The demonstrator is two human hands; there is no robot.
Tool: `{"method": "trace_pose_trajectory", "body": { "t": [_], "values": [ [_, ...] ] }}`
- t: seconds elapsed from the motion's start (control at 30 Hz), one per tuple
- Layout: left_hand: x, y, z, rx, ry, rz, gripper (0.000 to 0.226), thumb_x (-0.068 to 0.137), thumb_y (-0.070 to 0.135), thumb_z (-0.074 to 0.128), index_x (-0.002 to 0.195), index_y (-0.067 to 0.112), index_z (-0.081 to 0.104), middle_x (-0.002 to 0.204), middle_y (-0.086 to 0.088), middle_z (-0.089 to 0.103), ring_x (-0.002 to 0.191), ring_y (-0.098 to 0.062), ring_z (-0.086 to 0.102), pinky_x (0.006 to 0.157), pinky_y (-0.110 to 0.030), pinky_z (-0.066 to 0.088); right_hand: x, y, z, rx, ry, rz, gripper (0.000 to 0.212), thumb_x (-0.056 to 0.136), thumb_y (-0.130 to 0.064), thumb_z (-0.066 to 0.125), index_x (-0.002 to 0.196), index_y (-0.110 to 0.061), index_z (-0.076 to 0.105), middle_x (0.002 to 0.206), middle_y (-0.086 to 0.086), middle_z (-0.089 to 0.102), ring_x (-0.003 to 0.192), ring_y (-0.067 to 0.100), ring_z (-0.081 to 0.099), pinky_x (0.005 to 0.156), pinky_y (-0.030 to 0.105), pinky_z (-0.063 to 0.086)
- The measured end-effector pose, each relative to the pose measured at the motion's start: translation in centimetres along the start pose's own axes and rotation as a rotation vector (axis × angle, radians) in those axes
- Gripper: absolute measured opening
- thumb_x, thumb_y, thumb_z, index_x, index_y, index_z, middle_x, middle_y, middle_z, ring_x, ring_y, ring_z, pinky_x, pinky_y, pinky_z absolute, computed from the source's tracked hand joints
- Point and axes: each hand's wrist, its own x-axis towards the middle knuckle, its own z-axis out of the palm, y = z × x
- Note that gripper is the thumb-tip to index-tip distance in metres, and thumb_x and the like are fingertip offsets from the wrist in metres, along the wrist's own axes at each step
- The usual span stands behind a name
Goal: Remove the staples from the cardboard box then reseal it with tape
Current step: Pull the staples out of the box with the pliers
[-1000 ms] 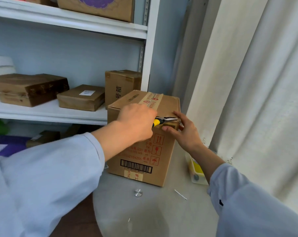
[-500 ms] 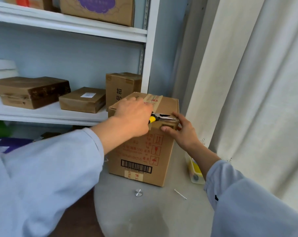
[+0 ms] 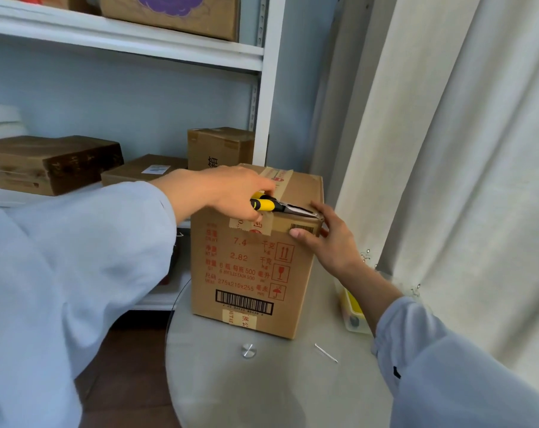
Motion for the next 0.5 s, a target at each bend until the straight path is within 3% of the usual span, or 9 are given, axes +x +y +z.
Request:
{"method": "trace_pose_trajectory", "body": {
  "t": [0.2,0.37,0.5],
  "values": [
    [0.4,0.1,-0.3,0.048,0.037,0.049,0.023,0.088,0.029,0.059,0.109,0.034,0.049,0.093,0.009,0.045,0.087,-0.015,0.051,0.059,-0.025,0.036,0.0,0.0,0.0,-0.005,-0.003,0.002,0.075,0.077,-0.047,0.071,0.141,-0.031,0.036,0.138,-0.001,0.051,0.126,0.026,0.050,0.099,0.045,0.048],
    [-0.8,1.2,0.7,0.004,0.089,-0.015,0.022,0.086,0.020,0.056,0.096,0.036,0.045,0.086,0.007,0.039,0.081,-0.018,0.051,0.059,-0.026,0.038,0.0,0.0,-0.1,-0.003,-0.002,-0.001,0.075,0.078,-0.045,0.071,0.142,-0.030,0.035,0.139,-0.001,0.050,0.127,0.025,0.049,0.099,0.043,0.046],
    [-1.9,2.8,1.7,0.079,0.204,-0.113,0.024,0.085,0.021,0.055,0.104,0.033,0.049,0.100,0.001,0.057,0.082,-0.020,0.053,0.060,-0.028,0.040,-0.1,-0.2,-0.1,0.012,-0.010,0.002,0.074,0.079,-0.041,0.072,0.142,-0.028,0.036,0.140,0.000,0.049,0.128,0.025,0.048,0.101,0.041,0.044]
  ]
}}
